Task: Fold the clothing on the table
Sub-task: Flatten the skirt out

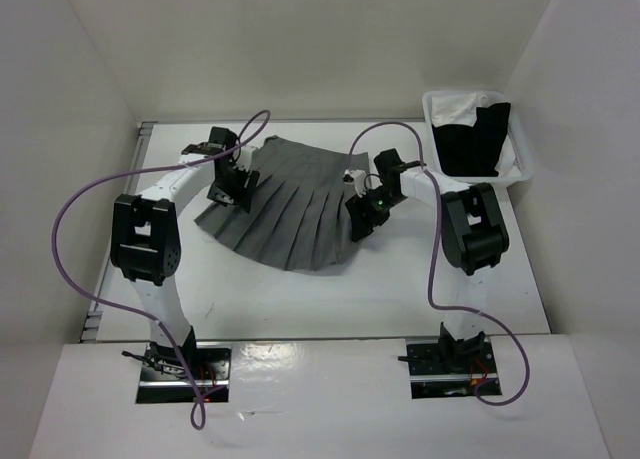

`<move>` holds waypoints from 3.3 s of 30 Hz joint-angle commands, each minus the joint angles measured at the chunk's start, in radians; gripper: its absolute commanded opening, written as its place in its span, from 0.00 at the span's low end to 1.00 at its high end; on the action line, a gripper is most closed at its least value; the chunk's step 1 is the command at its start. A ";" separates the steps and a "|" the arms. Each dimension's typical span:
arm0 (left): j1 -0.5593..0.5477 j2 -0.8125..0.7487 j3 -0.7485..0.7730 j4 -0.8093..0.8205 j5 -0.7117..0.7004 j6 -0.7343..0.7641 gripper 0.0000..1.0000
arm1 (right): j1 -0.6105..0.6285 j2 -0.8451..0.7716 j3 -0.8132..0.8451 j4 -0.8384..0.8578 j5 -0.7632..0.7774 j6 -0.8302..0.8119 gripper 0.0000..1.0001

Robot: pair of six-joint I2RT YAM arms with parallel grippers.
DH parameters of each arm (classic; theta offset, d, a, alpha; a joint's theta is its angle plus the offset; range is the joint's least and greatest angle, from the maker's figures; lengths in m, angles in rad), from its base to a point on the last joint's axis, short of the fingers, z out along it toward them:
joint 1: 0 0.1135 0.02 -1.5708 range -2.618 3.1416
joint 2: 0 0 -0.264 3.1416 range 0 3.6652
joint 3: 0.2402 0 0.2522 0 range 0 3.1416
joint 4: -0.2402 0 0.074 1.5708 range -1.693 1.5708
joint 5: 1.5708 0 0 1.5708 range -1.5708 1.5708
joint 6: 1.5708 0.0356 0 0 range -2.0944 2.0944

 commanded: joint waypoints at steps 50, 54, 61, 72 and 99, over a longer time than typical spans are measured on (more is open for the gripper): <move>-0.054 0.085 -0.027 0.023 -0.072 -0.031 0.70 | 0.192 -0.231 0.070 -0.065 0.529 0.183 0.81; -0.093 0.116 -0.036 0.045 -0.172 -0.022 0.70 | 0.192 -0.157 0.070 -0.043 0.529 0.183 0.81; -0.093 0.147 -0.059 0.045 -0.212 0.009 0.63 | 0.192 -0.103 0.070 0.001 0.558 0.192 0.82; -0.093 0.113 -0.154 0.023 -0.247 0.018 0.47 | 0.181 -0.013 0.052 0.072 0.618 0.173 0.85; -0.140 -0.134 -0.214 -0.152 -0.104 0.084 0.32 | 0.042 -0.063 -0.029 0.136 0.795 0.032 0.91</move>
